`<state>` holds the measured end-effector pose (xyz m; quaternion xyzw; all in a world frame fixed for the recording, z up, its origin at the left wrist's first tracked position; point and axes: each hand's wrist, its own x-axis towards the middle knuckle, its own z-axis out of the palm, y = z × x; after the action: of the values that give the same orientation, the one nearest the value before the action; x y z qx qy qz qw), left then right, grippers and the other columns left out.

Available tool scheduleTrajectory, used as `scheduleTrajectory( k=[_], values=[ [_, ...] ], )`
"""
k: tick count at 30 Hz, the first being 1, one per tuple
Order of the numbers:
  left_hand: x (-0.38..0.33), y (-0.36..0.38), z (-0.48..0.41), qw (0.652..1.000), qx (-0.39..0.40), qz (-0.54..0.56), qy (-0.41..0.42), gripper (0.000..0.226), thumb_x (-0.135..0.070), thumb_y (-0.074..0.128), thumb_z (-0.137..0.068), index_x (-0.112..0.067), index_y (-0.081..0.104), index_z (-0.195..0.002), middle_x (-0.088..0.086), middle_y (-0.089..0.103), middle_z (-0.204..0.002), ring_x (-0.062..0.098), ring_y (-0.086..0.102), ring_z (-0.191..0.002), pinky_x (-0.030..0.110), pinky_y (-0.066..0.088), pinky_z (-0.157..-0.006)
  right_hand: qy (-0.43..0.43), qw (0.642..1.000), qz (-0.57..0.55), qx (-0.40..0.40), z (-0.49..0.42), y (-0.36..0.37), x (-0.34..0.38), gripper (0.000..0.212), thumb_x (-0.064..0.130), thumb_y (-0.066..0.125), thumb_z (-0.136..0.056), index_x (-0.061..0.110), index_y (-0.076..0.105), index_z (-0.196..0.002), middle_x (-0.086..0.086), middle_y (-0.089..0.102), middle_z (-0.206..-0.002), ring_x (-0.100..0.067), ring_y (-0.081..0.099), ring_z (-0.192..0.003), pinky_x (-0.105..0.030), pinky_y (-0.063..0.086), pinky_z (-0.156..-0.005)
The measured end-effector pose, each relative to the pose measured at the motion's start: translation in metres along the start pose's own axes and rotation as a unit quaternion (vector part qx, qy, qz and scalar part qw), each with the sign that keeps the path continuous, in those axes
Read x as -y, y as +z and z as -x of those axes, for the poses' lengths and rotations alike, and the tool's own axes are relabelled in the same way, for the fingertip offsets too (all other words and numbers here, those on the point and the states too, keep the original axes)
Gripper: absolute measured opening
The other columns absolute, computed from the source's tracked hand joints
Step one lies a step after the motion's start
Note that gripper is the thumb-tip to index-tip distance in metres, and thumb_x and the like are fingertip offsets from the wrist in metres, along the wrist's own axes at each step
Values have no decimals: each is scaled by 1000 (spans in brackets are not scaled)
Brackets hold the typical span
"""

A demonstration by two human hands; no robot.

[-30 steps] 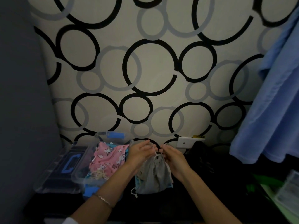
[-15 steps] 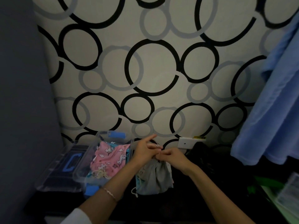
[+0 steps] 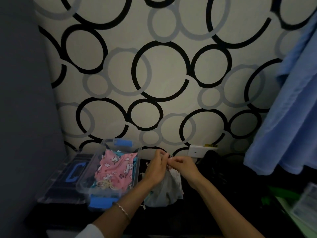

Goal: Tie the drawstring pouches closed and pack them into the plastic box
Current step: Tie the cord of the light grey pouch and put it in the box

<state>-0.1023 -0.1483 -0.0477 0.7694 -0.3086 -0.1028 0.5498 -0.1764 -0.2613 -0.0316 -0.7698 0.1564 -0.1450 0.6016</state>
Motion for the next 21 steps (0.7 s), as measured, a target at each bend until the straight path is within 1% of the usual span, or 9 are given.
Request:
scheduleTrajectory(
  k=[3,5,7,10,12,14,16,19,21],
  values=[
    [2,-2,-1,999,-25,-12,17,29,-38,46,-100,-10,56,-104,6,68,-91,21,65,-85,44,53,-81,1,1000,5,-18,-1,-1,0,25,14,66,-91,11,72,-67,1,70,-66,-3,62,-64,-11,47,-62],
    [1,-7,-4,1000,-2,8,15,33,-37,53,-97,-7,65,-90,9,68,-81,21,63,-77,42,51,-76,10,1000,4,-26,-2,-4,-1,24,15,66,-91,11,72,-68,1,71,-66,-3,64,-65,-12,47,-65],
    [2,-15,-6,999,41,22,15,36,-39,60,-93,-8,69,-79,8,61,-69,17,53,-65,36,44,-65,15,999,0,-28,-3,-6,0,21,12,65,-90,9,73,-70,-1,71,-67,-6,65,-66,-16,48,-67],
    [7,-24,-7,993,116,22,15,34,-37,69,-87,-4,75,-83,4,55,-64,11,45,-60,26,35,-60,18,999,0,-30,-3,-6,3,15,8,66,-88,7,72,-74,-8,70,-71,-14,63,-71,-25,49,-72],
    [8,-29,-8,989,146,20,11,23,-34,75,-82,-11,78,-85,-1,53,-58,6,41,-52,21,32,-54,11,1000,15,-19,-2,-5,6,12,9,67,-89,3,71,-79,-12,68,-77,-18,62,-76,-31,49,-76],
    [8,-33,-9,985,172,8,14,15,-32,77,-80,-17,79,-82,-2,54,-58,7,40,-53,21,30,-53,-1,999,36,1,-1,-5,9,17,7,66,-89,-9,69,-85,-16,66,-80,-19,60,-77,-29,49,-75],
    [7,-35,-10,982,189,0,21,10,-32,78,-79,-23,78,-75,-9,56,-54,1,41,-50,16,31,-50,-7,998,60,16,1,-6,12,21,6,65,-90,-14,66,-88,-17,63,-79,-19,57,-76,-26,47,-71],
    [4,-36,-11,980,195,-7,22,10,-33,77,-80,-25,78,-75,-15,59,-54,-5,45,-50,11,35,-52,-6,995,94,34,3,-6,19,13,8,64,-90,-2,66,-83,-15,62,-75,-17,56,-71,-22,45,-66],
    [3,-41,-11,978,206,-25,25,14,-37,74,-82,-25,76,-78,-17,57,-52,-6,44,-48,9,35,-51,-7,994,104,30,2,-8,21,14,9,64,-90,3,65,-78,-11,63,-70,-13,57,-66,-22,46,-66]
  ],
)
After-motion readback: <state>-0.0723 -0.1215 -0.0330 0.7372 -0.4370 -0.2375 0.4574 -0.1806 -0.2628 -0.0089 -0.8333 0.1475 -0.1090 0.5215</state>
